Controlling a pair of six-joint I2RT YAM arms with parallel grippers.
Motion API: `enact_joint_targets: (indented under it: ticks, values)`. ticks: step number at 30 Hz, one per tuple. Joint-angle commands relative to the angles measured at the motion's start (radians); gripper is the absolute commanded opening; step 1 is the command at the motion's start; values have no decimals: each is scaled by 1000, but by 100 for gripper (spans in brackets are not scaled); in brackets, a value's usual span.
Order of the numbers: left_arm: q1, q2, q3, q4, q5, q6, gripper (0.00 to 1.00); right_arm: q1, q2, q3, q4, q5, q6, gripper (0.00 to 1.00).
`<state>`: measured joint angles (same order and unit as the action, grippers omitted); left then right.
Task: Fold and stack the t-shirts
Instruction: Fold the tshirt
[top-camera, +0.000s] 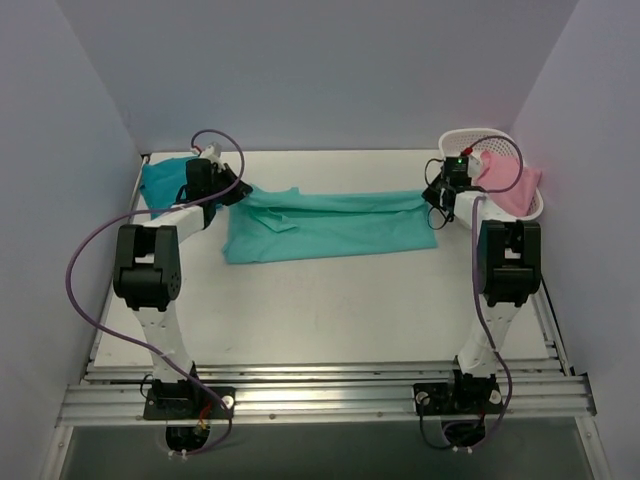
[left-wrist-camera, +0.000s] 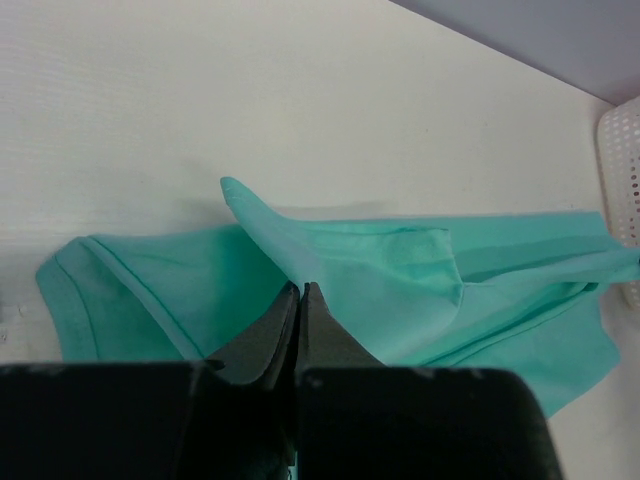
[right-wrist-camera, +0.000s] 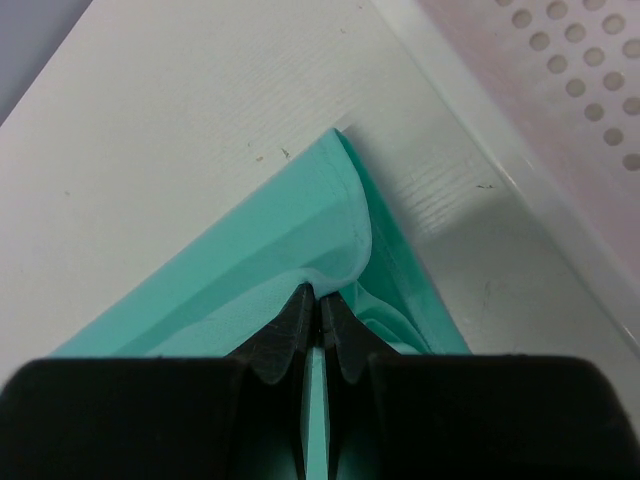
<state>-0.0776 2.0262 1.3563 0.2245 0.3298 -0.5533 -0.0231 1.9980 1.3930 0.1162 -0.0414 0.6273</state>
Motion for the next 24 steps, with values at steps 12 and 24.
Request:
enact_joint_targets:
  ticks: [12,24]
  values:
    - [-1,-126,-215,133,-130,18,14,-17,-68,-127,20,38,0,0]
    - [-16,-310,-385,164,-317,-36,94,-17,-137,-163,-55,150,15,95]
